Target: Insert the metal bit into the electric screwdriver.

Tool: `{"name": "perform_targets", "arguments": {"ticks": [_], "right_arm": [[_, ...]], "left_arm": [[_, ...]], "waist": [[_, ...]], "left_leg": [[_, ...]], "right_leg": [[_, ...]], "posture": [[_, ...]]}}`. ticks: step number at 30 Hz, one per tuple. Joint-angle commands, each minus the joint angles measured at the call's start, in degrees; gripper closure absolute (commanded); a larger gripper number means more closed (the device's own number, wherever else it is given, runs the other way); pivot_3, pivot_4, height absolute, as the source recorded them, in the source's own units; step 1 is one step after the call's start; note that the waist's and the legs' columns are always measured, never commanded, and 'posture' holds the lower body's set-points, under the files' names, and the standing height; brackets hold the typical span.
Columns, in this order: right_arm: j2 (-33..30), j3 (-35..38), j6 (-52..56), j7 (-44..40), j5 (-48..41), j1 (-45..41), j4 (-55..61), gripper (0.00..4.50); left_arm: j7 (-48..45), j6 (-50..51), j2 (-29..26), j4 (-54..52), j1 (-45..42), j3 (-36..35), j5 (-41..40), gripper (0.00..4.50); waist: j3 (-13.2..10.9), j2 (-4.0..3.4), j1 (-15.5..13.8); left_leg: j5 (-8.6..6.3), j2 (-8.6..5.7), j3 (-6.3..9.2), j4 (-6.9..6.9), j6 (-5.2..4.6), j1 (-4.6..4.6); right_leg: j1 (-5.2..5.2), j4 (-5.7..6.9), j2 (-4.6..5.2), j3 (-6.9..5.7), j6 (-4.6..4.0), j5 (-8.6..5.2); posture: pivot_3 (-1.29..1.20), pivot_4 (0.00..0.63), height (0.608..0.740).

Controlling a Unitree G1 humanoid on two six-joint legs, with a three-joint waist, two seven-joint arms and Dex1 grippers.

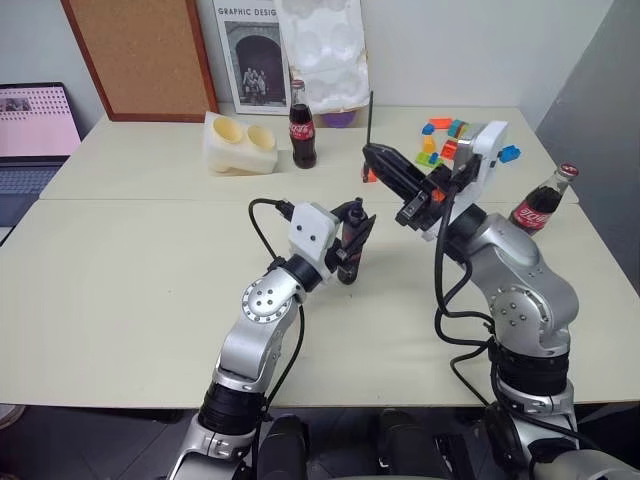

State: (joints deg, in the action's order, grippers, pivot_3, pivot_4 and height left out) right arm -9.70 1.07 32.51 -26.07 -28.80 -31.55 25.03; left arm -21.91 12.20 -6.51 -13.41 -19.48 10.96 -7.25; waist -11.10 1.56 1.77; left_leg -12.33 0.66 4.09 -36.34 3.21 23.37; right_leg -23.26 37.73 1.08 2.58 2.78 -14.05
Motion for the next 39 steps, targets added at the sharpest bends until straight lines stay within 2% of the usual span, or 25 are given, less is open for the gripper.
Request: {"name": "perform_targets", "arguments": {"ticks": [1, 11, 24, 39], "right_arm": [[1.77, -1.63, -4.33, 1.54, 1.47, 1.22, 1.6, 4.5], [4.76, -5.65, -11.27, 4.97, 6.83, 4.82, 1.28, 4.5], [6.29, -7.66, -11.41, 8.43, 8.91, 8.1, 2.1, 4.5], [5.12, -8.37, -10.32, 8.33, 9.03, 10.52, 2.76, 4.5]], "left_arm": [[0.72, -0.26, 0.18, -1.57, 0.54, 0.7, 0.92, 2.87], [1.23, -0.48, 0.61, -1.56, 0.67, 0.89, 1.79, 2.87], [1.31, -0.29, -0.12, -2.02, 0.9, 0.97, 1.54, 2.87], [1.51, 0.01, -0.33, -2.03, 0.86, 0.67, 1.56, 2.87]], "waist": [[0.0, 0.0, 0.0], [0.01, -0.01, -0.01], [0.01, -0.01, -0.01], [0.02, -0.02, 0.0]], "left_leg": [[0.0, 0.0, 0.01, 0.0, 0.0, 0.0], [0.0, 0.0, 0.01, 0.0, 0.0, -0.02], [0.0, 0.01, 0.01, 0.01, 0.0, -0.03], [0.0, 0.0, 0.01, 0.01, 0.0, -0.05]], "right_leg": [[0.0, 0.0, 0.0, -0.01, 0.0, 0.0], [0.01, 0.01, 0.0, -0.01, -0.01, 0.0], [0.01, 0.01, 0.0, 0.0, -0.01, -0.01], [0.03, 0.01, 0.0, 0.0, -0.02, -0.01]], "posture": [[0.0, 0.15, 0.74], [0.0, 0.15, 0.74], [0.0, 0.15, 0.74], [0.0, 0.15, 0.74]]}}
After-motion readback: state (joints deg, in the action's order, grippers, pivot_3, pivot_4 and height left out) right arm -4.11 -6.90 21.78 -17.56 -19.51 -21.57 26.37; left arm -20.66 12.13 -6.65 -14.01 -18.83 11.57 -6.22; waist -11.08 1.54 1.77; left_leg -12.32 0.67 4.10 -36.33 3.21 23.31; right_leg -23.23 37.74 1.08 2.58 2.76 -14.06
